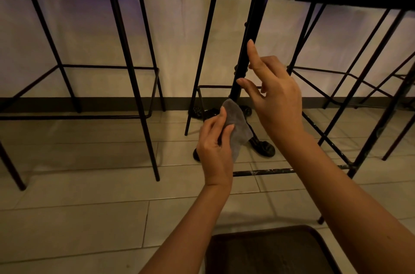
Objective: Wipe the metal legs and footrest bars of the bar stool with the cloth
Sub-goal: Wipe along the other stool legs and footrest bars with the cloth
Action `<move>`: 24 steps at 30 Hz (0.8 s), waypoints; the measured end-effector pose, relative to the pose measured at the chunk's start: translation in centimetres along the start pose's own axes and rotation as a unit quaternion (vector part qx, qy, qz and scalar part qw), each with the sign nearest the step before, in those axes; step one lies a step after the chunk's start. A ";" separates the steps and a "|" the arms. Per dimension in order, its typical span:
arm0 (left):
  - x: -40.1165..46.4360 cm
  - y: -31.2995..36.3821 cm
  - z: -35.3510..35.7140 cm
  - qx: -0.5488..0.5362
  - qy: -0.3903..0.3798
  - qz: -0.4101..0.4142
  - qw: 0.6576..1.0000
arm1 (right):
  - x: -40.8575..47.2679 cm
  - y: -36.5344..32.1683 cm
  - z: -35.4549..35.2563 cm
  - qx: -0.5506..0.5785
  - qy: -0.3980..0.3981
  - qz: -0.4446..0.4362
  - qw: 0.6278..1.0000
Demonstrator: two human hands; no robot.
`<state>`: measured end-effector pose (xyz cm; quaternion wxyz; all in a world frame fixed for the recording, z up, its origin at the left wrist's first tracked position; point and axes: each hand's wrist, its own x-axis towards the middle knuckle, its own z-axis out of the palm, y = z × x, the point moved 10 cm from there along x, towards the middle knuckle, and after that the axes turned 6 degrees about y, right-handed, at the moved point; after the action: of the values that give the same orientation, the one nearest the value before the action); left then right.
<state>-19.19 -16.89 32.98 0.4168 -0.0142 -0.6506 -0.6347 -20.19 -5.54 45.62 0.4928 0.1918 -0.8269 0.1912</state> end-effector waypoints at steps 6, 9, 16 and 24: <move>-1.2 -2.7 -0.9 0.003 -0.022 -0.053 0.998 | -0.2 -0.4 0.2 0.006 0.003 0.009 1.000; -1.0 -2.6 -1.0 0.009 -0.021 -0.060 0.998 | -0.2 -0.5 0.3 0.010 0.006 0.013 1.000; -0.1 -0.5 -0.3 0.011 -0.008 -0.006 1.000 | -0.2 -0.4 0.4 0.023 0.009 0.010 1.000; -2.7 -3.6 -1.6 0.022 0.007 -0.068 0.997 | -0.3 -0.4 0.6 0.042 0.002 0.007 0.999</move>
<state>-18.56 -17.54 28.29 0.3774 0.0436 -0.6610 -0.6472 -20.31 -6.10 45.18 0.4848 0.2058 -0.8185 0.2297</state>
